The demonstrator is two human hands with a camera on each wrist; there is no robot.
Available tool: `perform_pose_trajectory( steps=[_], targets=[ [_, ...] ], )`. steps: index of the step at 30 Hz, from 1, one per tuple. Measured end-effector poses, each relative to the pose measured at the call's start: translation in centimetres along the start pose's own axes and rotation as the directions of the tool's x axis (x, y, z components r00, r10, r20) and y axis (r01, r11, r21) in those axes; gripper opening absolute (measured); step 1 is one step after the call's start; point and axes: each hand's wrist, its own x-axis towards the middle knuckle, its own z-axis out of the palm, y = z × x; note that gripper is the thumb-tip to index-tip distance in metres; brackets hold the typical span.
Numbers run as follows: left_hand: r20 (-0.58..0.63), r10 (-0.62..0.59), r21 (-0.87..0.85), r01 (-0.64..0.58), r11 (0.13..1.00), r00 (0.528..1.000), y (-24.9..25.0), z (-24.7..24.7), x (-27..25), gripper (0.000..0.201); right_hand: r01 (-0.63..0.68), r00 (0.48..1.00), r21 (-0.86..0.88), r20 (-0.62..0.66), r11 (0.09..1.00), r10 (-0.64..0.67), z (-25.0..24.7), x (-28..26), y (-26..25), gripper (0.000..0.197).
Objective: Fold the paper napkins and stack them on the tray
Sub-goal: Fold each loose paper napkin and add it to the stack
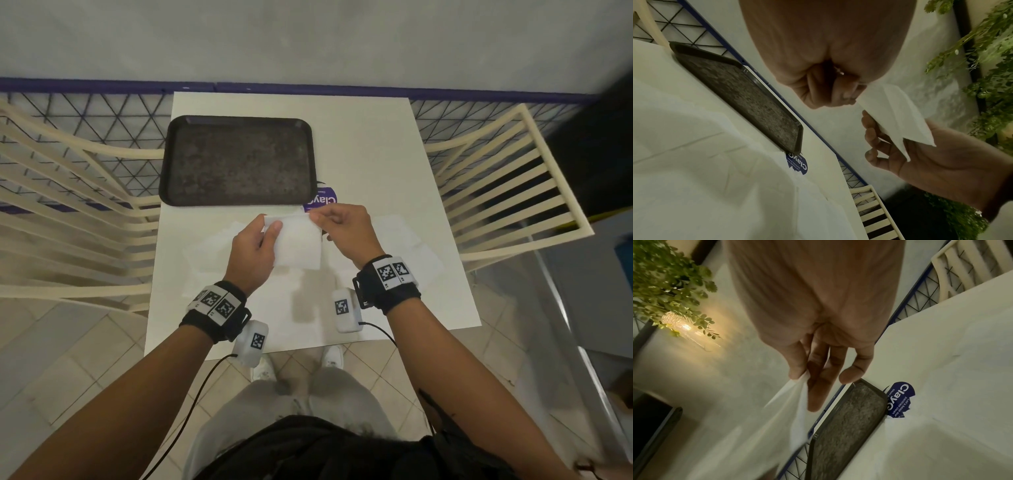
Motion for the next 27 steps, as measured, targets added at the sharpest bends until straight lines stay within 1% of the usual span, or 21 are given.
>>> perform_pose_trajectory(
  steps=[2, 4, 6, 9, 11, 13, 15, 17, 19, 21, 23, 25, 27],
  targets=[
    [0.001, -0.044, 0.004, 0.044, 0.999, 0.999, 0.2, 0.1, 0.2, 0.046, -0.006, 1.0, -0.003, -0.013, 1.0, 0.006, 0.1, -0.3, 0.2, 0.012],
    [-0.011, -0.073, -0.001, 0.073, 0.997, 0.997, 0.7, 0.3, 0.2, 0.048, -0.01, 1.0, -0.015, -0.013, 1.0, 0.01, 0.1, -0.5, 0.5, 0.013],
    [-0.033, -0.062, 0.001, 0.062, 0.998, 0.998, 1.1, 0.4, 0.2, 0.046, -0.018, 1.0, -0.018, -0.012, 1.0, 0.018, 0.1, -0.8, 0.7, 0.014],
    [-0.061, -0.016, 0.039, 0.019, 0.999, 0.998, 1.0, 1.1, 0.4, 0.041, -0.031, 0.999, 0.033, -0.025, 0.999, 0.032, 0.0, -1.1, 1.0, 0.016],
    [-0.087, -0.001, 0.054, 0.006, 0.999, 0.996, 0.9, 1.9, 0.7, 0.04, -0.073, 0.997, 0.042, 0.017, 0.996, 0.073, -0.3, -0.9, 1.5, 0.021],
    [-0.119, 0.013, 0.081, -0.004, 0.997, 0.993, 0.9, 2.8, 1.2, 0.04, -0.113, 0.991, -0.011, 0.065, 0.994, 0.114, -0.7, -0.5, 2.4, 0.025],
    [-0.149, -0.014, 0.112, 0.031, 0.993, 0.989, 1.2, 3.8, 1.8, 0.04, -0.108, 0.989, -0.066, 0.093, 0.992, 0.113, -1.4, 0.1, 3.6, 0.017],
    [-0.155, -0.071, 0.126, 0.091, 0.988, 0.985, 1.4, 4.9, 2.3, 0.041, -0.104, 0.988, -0.085, 0.102, 0.991, 0.112, -2.4, 1.3, 4.5, 0.014],
    [-0.09, -0.156, 0.062, 0.162, 0.985, 0.984, 1.5, 5.9, 2.4, 0.042, -0.105, 0.989, -0.109, 0.097, 0.988, 0.116, -3.9, 2.9, 5.4, 0.015],
    [0.035, -0.235, 0.018, 0.234, 0.972, 0.971, 1.3, 6.9, 2.3, 0.037, -0.111, 0.99, -0.145, 0.076, 0.983, 0.123, -5.7, 5.3, 6.4, 0.018],
    [0.127, -0.269, 0.082, 0.26, 0.962, 0.955, 0.7, 7.7, 2.2, 0.033, -0.138, 0.988, -0.184, 0.049, 0.973, 0.15, -7.4, 8.0, 7.7, 0.015],
    [0.18, -0.303, 0.154, 0.277, 0.948, 0.936, -0.2, 8.5, 1.8, 0.028, -0.174, 0.984, -0.233, 0.007, 0.957, 0.181, -9.0, 10.8, 9.3, 0.01],
    [0.213, -0.348, 0.208, 0.306, 0.929, 0.913, -1.0, 9.2, 1.1, 0.024, -0.202, 0.978, -0.352, -0.026, 0.914, 0.206, -10.2, 13.3, 10.9, 0.013]
  ],
)
